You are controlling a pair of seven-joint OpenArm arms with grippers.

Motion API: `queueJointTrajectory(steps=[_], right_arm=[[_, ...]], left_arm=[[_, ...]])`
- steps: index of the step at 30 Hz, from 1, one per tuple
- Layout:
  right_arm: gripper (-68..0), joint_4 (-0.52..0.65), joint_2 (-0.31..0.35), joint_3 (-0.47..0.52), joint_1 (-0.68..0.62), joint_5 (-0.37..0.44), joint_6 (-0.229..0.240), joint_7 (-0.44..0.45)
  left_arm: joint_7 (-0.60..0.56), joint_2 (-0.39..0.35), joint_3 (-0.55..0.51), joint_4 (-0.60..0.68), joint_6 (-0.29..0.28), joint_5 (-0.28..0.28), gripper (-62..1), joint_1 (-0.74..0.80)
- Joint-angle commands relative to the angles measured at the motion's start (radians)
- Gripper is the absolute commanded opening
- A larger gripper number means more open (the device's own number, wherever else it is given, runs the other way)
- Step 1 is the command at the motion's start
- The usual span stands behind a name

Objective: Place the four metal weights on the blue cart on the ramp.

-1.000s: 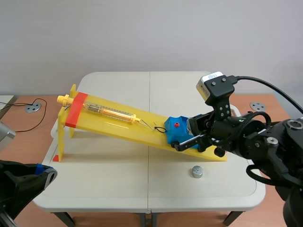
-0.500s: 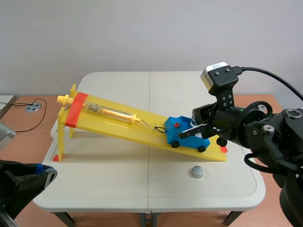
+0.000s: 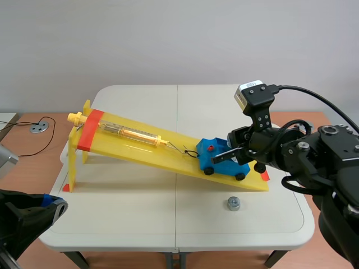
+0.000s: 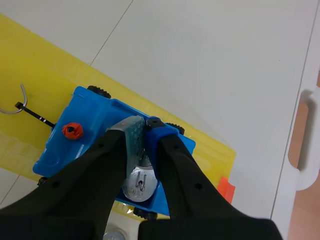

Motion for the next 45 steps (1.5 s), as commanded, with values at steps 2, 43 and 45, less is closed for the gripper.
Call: queueJointTrajectory(steps=[2,43,45], right_arm=[[-66.7,0.066,-0.031,0.000,0.117,0.030,-0.022,0.165],[-43.7,0.137,0.002,0.087,0.123,0.013,-0.007,0.222],[-43.7,0.195,0.034,0.097,0.095,0.046,0.009,0.196]], left_arm=[[-0.087,0.019,-0.014,0.072,-0.018,-0.077,-56.9,-0.008],[-0.088,0.019,-0.014,0.072,-0.018,-0.077,-56.9,-0.008],[-0.088,0.019,-0.014,0.072,-0.018,-0.077,-56.9,-0.008]])
